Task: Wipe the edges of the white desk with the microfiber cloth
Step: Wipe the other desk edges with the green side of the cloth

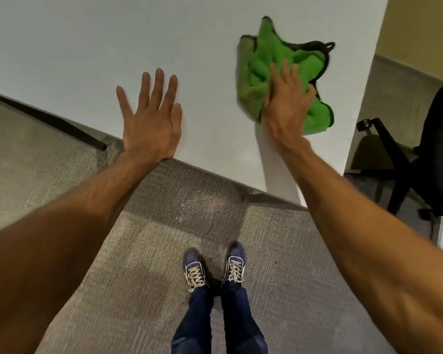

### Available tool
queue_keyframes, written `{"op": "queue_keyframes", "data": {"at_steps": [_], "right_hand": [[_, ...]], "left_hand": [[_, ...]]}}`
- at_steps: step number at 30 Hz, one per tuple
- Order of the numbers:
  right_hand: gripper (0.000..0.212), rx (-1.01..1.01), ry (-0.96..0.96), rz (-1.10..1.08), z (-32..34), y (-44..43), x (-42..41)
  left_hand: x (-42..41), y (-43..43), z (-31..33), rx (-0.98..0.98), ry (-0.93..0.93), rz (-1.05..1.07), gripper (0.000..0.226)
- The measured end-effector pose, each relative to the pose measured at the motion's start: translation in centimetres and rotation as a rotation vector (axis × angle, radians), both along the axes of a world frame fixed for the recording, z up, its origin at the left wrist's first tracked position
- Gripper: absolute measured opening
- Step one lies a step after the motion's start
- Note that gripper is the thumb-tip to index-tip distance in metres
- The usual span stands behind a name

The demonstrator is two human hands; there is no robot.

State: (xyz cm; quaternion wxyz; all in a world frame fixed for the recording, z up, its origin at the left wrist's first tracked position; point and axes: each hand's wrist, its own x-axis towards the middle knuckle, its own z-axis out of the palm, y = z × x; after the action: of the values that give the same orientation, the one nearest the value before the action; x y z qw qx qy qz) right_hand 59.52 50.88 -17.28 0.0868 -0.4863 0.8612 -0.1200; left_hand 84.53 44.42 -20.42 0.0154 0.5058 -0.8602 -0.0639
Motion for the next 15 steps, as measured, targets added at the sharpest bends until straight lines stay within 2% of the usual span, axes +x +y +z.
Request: {"op": "queue_keyframes", "data": {"at_steps": [4,6,8,10,13,15], "right_hand": [[0.053,-0.044,0.075,0.363,-0.8,5.2,6.3],[0.049,-0.068,0.093,0.54,-0.9,8.5,6.1],[0.05,-0.035,0.128,0.626,-0.8,10.3,2.9],[0.055,0.001,0.138,0.539,-0.5,10.4,-1.5],[0.055,0.055,0.091,0.177,0.2,8.3,-7.2],[0.052,0.038,0.05,-0.073,0.7,5.6,-8.0]], "left_hand": [[0.2,0.1,0.0,-0.008,-0.022,0.0,0.057],[0.2,0.0,0.2,0.004,-0.03,-0.013,0.057],[0.2,0.1,0.5,0.023,-0.007,-0.012,0.057],[0.2,0.3,0.6,0.024,0.004,-0.008,0.057],[0.1,0.2,0.6,0.016,0.021,-0.014,0.056],[0.1,0.1,0.5,0.011,0.018,-0.02,0.057]]}}
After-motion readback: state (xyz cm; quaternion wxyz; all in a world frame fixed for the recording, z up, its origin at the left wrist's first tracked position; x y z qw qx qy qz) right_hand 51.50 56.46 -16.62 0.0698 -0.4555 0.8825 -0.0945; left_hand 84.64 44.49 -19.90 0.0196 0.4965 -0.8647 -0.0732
